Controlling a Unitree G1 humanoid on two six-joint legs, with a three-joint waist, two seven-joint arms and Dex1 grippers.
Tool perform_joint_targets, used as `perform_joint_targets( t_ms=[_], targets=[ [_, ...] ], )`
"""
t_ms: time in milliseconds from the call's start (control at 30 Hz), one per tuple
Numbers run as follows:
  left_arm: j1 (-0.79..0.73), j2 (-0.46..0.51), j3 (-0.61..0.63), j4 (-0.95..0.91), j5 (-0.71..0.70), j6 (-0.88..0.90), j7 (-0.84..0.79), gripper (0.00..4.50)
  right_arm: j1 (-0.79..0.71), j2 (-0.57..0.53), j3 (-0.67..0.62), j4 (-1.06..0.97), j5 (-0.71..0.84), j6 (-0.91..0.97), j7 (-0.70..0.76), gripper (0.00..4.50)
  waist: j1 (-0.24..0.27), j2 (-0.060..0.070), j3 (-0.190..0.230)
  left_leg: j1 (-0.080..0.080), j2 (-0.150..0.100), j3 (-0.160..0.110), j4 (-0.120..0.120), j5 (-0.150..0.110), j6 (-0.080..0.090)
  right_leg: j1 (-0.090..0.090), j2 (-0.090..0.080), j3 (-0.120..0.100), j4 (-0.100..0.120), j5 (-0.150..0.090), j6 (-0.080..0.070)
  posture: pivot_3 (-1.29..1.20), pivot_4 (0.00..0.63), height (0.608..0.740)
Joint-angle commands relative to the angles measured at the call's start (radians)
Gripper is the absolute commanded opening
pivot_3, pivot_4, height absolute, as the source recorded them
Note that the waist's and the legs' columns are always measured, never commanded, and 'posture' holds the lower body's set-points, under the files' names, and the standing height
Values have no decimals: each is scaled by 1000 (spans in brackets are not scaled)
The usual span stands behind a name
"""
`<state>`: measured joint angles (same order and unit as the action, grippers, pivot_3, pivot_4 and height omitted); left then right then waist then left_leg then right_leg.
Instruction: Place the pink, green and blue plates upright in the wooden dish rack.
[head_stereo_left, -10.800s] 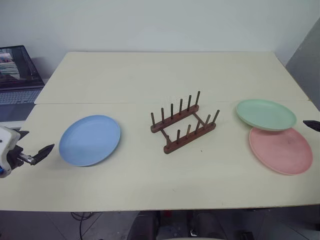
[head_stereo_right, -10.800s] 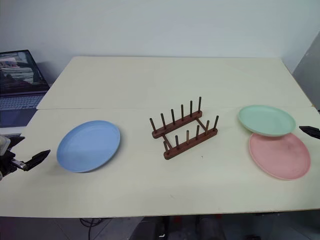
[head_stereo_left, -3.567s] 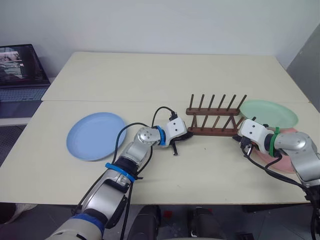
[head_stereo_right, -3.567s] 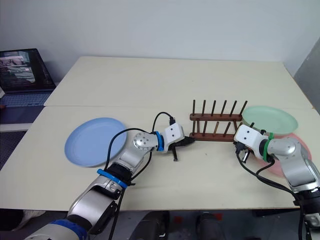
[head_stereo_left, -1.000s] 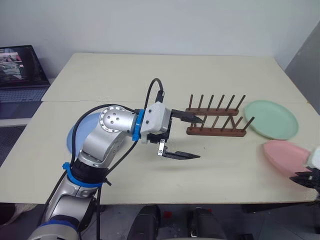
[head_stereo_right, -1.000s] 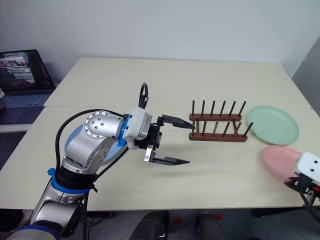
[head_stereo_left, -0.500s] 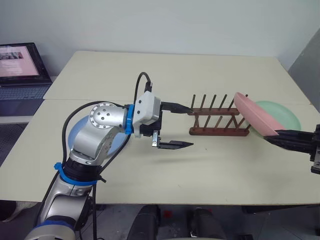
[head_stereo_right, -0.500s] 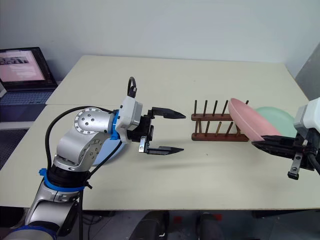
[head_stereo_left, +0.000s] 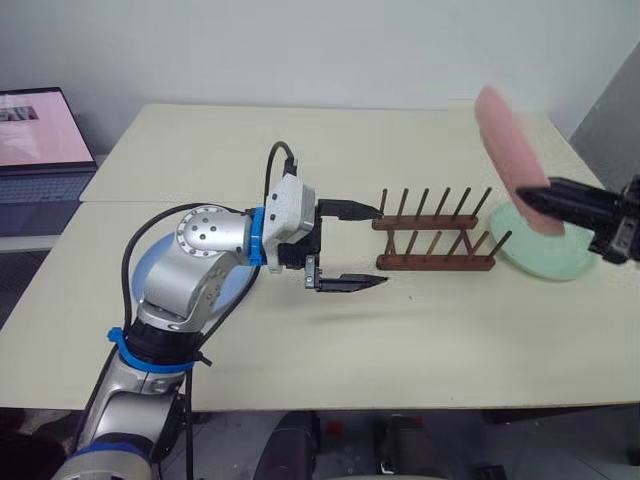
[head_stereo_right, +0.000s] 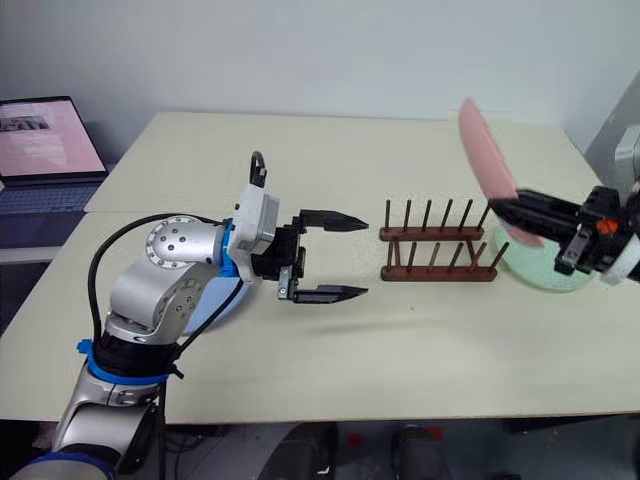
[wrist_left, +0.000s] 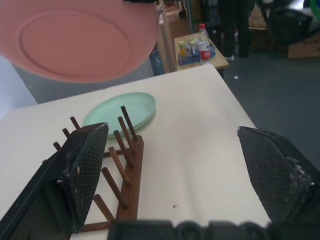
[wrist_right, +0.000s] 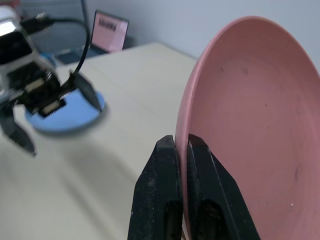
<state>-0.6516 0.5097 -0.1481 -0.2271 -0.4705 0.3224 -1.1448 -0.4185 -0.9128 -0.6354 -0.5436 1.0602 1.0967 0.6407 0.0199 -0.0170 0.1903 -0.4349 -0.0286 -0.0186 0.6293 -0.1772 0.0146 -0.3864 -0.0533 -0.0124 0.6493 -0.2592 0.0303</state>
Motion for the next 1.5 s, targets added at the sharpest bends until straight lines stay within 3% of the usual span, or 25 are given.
perform_joint_targets(
  t_ms=[33, 233, 800, 1267, 1367, 1500],
  targets=[
    [-20, -24, 48, -39, -51, -16, 20, 4500, -36, 58, -3, 64, 53, -36, -85, 24, 1, 0, 0, 0, 0, 0, 0, 0, 0, 0, 0, 0, 0, 0, 0, 0, 150, 740],
    [-26, -20, 56, -62, -105, 39, 18, 4500, -43, 124, 25, 154, 119, -52, -108, 24, 1, 0, 0, -1, 0, 1, -1, 0, 0, -1, 0, 0, 0, 3, 5, 0, 150, 740],
    [-32, -23, 52, -86, -136, 73, 36, 4500, -50, 116, 114, 385, 13, -143, -19, 24, -1, 0, 0, 0, 0, 1, 0, 0, 1, -1, 1, 1, 0, 4, 5, 0, 150, 740],
    [-33, -21, 52, -78, -126, 64, 32, 4500, -113, 141, 98, 500, 32, -106, -132, 24, -1, 0, 0, 0, 0, 2, 0, 0, 1, -1, 1, 1, 0, 4, 5, 0, 150, 740],
    [-32, -21, 51, -76, -122, 61, 33, 4500, -113, 132, 100, 501, -6, -132, -152, 719, 0, 0, 0, 0, 0, 2, 0, 0, 1, -1, 1, 1, 0, 4, 5, 0, 150, 740],
    [-31, -20, 51, -77, -119, 60, 34, 4500, -95, 101, 102, 486, -47, -137, -142, 2127, 0, 0, 0, 0, 0, 2, 0, 0, 1, -1, 1, 1, 0, 4, 5, 0, 150, 740]
  ],
)
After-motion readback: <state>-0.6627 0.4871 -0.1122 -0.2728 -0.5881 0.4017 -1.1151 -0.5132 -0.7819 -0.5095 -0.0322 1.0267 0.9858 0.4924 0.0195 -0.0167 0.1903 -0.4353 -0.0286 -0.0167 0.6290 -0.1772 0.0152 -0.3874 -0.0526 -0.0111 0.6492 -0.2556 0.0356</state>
